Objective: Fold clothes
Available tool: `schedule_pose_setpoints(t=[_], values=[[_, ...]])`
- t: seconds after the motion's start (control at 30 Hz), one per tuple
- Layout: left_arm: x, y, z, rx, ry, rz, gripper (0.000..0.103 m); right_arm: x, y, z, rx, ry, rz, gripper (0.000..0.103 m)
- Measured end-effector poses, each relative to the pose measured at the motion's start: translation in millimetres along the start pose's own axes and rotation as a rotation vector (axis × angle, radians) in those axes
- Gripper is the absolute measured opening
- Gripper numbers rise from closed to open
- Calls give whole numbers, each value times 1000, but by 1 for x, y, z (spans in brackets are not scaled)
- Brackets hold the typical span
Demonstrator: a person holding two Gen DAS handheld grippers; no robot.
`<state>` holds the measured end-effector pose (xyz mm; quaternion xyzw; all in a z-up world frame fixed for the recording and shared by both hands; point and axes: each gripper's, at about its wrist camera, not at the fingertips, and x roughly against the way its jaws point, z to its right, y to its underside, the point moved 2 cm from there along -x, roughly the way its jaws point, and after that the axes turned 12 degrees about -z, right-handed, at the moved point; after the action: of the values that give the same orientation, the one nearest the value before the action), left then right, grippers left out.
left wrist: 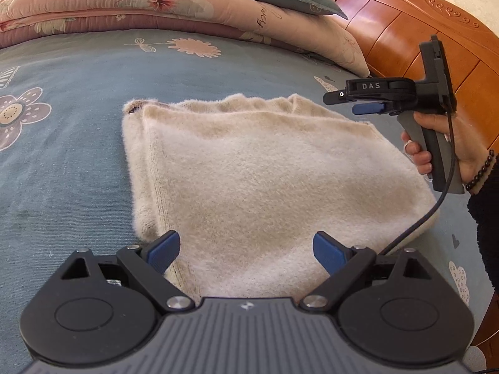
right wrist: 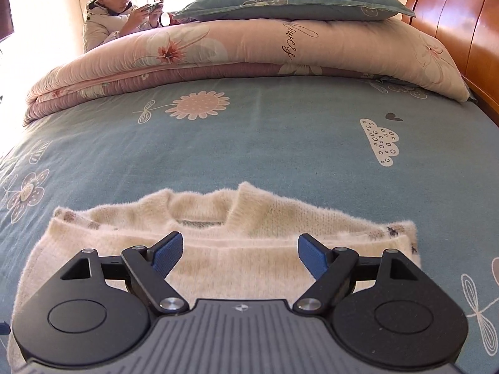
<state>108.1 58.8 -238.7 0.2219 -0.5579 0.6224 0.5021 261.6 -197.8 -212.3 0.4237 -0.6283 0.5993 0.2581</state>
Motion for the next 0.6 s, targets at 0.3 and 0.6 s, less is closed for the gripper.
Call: schedule_pose_setpoints(t=[0.3, 0.6], values=[[-4, -1, -6, 15, 11, 5, 92, -95, -38, 1, -95, -40, -75, 86], [-4, -1, -4, 17, 10, 5, 92, -76, -41, -17, -87, -114, -18, 98]])
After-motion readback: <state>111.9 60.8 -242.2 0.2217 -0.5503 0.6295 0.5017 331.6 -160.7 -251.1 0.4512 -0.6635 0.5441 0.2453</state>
